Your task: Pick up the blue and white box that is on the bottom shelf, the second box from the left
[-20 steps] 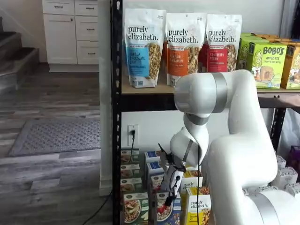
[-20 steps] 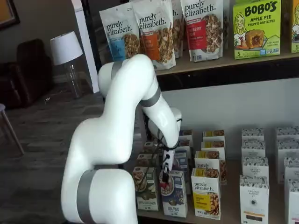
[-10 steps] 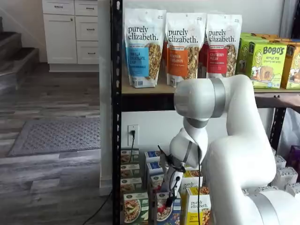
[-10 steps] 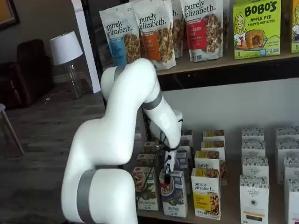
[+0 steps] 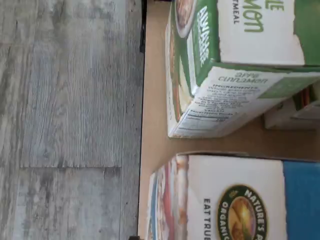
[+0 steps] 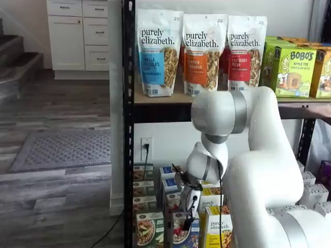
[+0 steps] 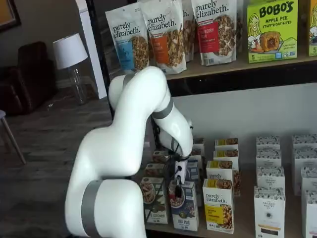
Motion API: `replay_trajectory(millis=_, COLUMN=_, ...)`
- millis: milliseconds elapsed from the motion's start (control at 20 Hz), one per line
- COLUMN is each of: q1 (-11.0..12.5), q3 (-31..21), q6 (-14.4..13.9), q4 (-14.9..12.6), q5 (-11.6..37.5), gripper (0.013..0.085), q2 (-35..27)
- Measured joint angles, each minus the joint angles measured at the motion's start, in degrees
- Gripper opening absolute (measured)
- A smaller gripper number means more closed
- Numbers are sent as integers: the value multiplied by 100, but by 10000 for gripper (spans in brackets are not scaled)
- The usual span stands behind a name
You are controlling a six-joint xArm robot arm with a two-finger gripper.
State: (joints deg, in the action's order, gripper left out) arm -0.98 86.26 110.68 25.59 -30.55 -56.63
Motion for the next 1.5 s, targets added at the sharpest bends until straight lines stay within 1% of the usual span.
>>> replay_trajectory(millis=150, q1=-1, q3=95, q6=-184, q4=-207, q5=-88, gripper=850, q2=-65)
replay_trajectory(millis=250, q1=0, q3=137, q6=-260, q4=-293, q5=-120, gripper=850, q2=-96)
replay_trajectory(millis=550, q1=1, q3=205, q6=-302, q4=-345, q5=-141, gripper=850, q2=-157)
replay_trajectory(millis=650, q1=6, q3=211, q6=-297, q4=-343, q5=-149, gripper=770, q2=-163)
replay_trajectory(millis=750, q1=6, q3=211, q6=-276, q4=-320, q5=-143, gripper=770, q2=-168)
replay_trajectory(millis=850, q1=9, q3=219, q6=-278, q4=-324, q5=-159, gripper=690, q2=-173)
replay_trajectory(millis=900, q1=10, q3=223, q6=-281, q4=-329, q5=-165, gripper=690, q2=-175)
replay_trajectory(millis=950, q1=11, q3=226, q6=-279, q4=-327, q5=-172, gripper=650, q2=-178)
replay_trajectory(millis=1000, q1=12, q3=231, q6=-273, q4=-320, q5=-185, gripper=650, q2=-180)
replay_trajectory(millis=1050, q1=12, q3=233, q6=-272, q4=-318, q5=-190, gripper=610, q2=-181)
replay_trajectory(millis=1350, q1=-4, q3=241, q6=-373, q4=-421, q5=-180, gripper=610, q2=-196)
replay_trajectory(millis=1500, q1=-13, q3=233, q6=-338, q4=-371, q5=-170, gripper=610, q2=-198)
